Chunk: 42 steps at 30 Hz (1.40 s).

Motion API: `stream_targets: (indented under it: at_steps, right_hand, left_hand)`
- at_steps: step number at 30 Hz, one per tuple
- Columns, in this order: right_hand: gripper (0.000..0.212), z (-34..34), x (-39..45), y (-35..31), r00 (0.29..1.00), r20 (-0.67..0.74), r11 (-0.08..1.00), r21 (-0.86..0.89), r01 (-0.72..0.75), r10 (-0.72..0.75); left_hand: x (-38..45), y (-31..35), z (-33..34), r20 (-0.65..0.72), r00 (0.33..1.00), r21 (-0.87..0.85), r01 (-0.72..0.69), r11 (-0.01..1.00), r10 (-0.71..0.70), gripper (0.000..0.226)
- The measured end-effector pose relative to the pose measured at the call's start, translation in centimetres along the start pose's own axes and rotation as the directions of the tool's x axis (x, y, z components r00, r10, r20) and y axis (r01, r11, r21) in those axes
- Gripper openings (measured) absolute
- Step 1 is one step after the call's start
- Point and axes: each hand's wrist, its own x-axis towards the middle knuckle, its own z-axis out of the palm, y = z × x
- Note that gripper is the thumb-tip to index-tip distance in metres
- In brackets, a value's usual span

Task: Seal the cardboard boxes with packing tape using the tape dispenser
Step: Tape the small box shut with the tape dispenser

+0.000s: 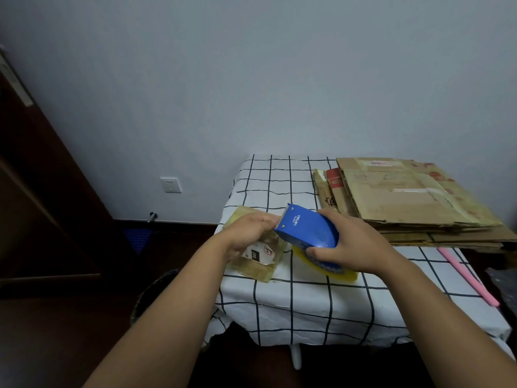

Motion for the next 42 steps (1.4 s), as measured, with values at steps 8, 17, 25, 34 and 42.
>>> stream_targets:
  at_steps: [8,17,25,34,42]
  right_hand:
    - [0.068,0.1,0.0,-0.4,1.000,-0.022,0.994,0.113,0.000,0.002]
    - [0.062,-0.2,-0.4,1.0,0.994,-0.016,0.864,0.496,-0.086,0.108]
    - [0.044,0.0,-0.3,1.8,0.992,0.039,0.495,0.864,-0.094,0.120]
    - [0.047,0.3,0.5,1.9,0.991,0.077,0.490,0.863,-0.123,0.113]
    - [0.053,0.7,1.0,1.3,0.993,0.080,0.558,0.821,-0.117,0.091]
  left_hand:
    - [0.0,0.1,-0.3,0.005,1.000,0.033,-0.025,0.999,0.025,0.025]
    - [-0.4,0.3,-0.2,-0.008,0.999,0.034,-0.037,0.999,0.038,0.027]
    - [-0.7,1.0,-0.2,0.004,0.998,0.036,-0.066,0.997,0.066,0.025]
    - [-0.7,0.6,-0.2,0.045,0.998,0.082,-0.049,0.995,0.046,0.058]
    - [-0.6,0.7,-0.3,0.019,0.999,-0.062,-0.045,0.997,0.046,0.025]
